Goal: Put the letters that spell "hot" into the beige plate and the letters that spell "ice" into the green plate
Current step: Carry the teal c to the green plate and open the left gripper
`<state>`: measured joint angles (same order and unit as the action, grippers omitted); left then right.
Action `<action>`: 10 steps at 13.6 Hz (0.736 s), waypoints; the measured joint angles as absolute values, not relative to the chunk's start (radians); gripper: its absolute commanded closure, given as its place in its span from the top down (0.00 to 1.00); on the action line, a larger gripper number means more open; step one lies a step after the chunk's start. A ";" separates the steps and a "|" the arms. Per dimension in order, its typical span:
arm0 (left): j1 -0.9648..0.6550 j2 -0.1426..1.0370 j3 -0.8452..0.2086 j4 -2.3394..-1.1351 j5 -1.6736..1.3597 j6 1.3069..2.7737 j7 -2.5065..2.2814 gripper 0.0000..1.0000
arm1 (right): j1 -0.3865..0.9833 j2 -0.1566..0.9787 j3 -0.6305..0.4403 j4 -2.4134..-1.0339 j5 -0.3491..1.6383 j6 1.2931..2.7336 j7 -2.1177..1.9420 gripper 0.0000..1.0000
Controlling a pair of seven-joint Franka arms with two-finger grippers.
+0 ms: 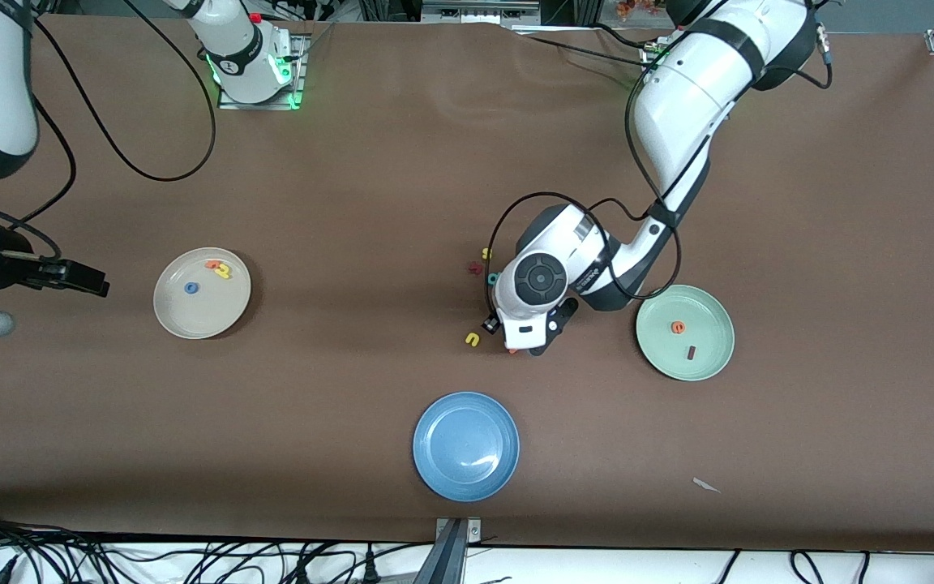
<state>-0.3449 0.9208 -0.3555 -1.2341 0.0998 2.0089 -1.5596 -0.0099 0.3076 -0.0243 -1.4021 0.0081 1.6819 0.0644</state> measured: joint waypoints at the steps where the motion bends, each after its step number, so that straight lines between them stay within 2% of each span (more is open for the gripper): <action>1: -0.326 0.904 -0.354 -1.232 0.100 1.974 -1.537 0.04 | -0.053 0.293 0.026 -1.402 -0.007 1.680 0.066 1.00; 6: -0.215 0.849 -0.354 -1.232 0.100 1.810 -1.325 0.05 | -0.085 0.228 0.064 -1.440 -0.043 1.663 0.070 1.00; 10: -0.107 0.843 -0.356 -1.248 0.100 1.768 -1.144 0.04 | -0.084 0.224 0.068 -1.466 -0.043 1.666 0.077 1.00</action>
